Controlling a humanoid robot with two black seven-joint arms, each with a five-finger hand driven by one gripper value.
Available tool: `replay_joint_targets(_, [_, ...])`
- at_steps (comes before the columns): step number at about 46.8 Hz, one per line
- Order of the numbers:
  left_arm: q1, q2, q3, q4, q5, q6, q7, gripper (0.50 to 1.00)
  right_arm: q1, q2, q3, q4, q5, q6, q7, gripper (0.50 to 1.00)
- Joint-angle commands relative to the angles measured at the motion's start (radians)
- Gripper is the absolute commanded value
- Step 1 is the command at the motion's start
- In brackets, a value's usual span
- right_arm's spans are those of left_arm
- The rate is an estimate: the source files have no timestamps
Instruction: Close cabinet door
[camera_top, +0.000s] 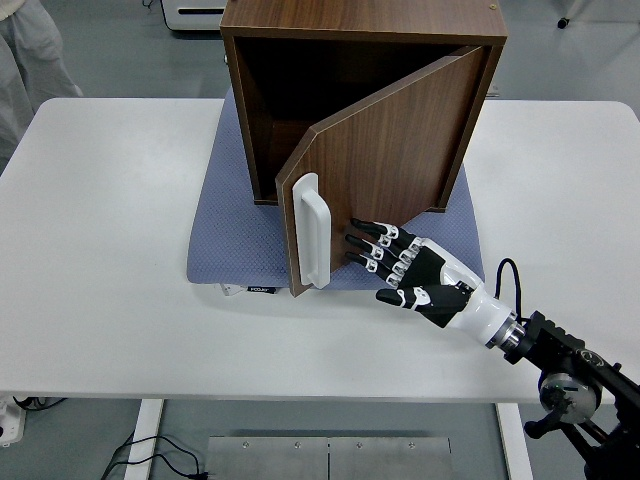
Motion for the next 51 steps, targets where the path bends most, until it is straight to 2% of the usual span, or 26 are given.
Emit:
replay_joint_targets(1, [-0.001, 0.0, 0.0, 0.0, 0.0, 0.0, 0.0, 1.0, 0.023, 0.0, -0.003, -0.014, 0.003, 0.0, -0.003, 1.0])
replay_joint_targets(27, [0.0, 0.0, 0.0, 0.0, 0.0, 0.0, 0.0, 1.0, 0.129, 0.0, -0.049, -0.068, 0.009, -0.008, -0.021, 1.0])
replay_joint_targets(51, [-0.001, 0.0, 0.0, 0.0, 0.0, 0.0, 0.0, 1.0, 0.232, 0.048, -0.077, -0.138, 0.016, -0.037, -0.027, 1.0])
